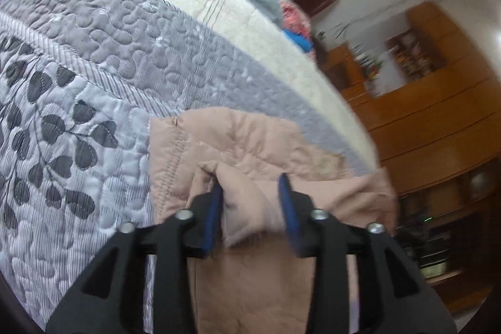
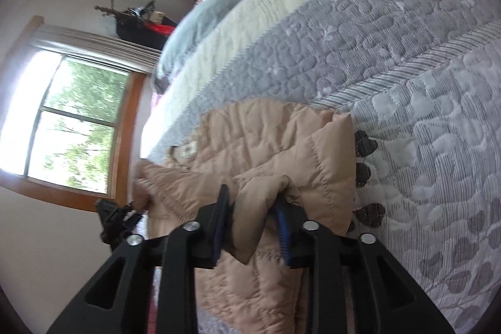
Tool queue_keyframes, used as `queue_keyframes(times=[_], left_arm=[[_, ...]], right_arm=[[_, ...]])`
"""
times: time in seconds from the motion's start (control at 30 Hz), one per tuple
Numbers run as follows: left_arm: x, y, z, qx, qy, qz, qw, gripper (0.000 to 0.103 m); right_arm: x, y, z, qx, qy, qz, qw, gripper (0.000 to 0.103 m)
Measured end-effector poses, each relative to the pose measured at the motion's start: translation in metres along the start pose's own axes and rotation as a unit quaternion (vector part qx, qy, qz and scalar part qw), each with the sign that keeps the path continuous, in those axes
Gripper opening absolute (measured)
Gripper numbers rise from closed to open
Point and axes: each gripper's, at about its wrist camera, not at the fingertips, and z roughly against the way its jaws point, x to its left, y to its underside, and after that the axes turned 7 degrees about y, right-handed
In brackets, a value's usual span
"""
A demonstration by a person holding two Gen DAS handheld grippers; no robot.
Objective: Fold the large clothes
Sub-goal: 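Open both grippers to release the folded hem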
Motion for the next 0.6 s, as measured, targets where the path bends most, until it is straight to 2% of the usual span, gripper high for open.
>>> queue_keyframes(times=[0.03,0.07,0.1,0.17,0.3,0.47,0.53,0.6], left_arm=[[0.001,0.000,0.013,-0.016,0.001,0.001,0.9999,0.053],[0.001,-0.001,0.020,-0.023,0.002,-0.001,0.9997,0.054],[0.001,0.000,0.027,-0.027,0.001,-0.004,0.9996,0.054],[-0.002,0.007,0.038,-0.031,-0.012,-0.019,0.9993,0.054],[-0.011,0.033,0.043,-0.029,-0.061,-0.065,0.9956,0.054],[-0.008,0.067,0.033,-0.005,-0.094,-0.096,0.9909,0.054],[-0.008,0.082,0.028,0.001,-0.098,-0.105,0.9897,0.054],[-0.009,0.090,0.026,-0.001,-0.100,-0.110,0.9890,0.052]], right_arm=[[0.000,0.001,0.005,-0.003,-0.009,-0.001,1.000,0.037],[0.001,0.003,0.011,-0.008,-0.013,0.001,1.000,0.042],[0.004,0.006,0.016,-0.017,-0.001,0.010,1.000,0.051],[0.008,0.011,0.027,-0.039,0.027,0.025,0.999,0.058],[0.013,0.026,0.037,-0.052,0.023,0.047,0.997,0.058],[0.021,0.058,0.025,-0.045,0.064,0.082,0.993,0.058],[0.021,0.070,0.016,-0.036,0.073,0.091,0.993,0.055],[0.021,0.079,0.007,-0.028,0.092,0.097,0.991,0.045]])
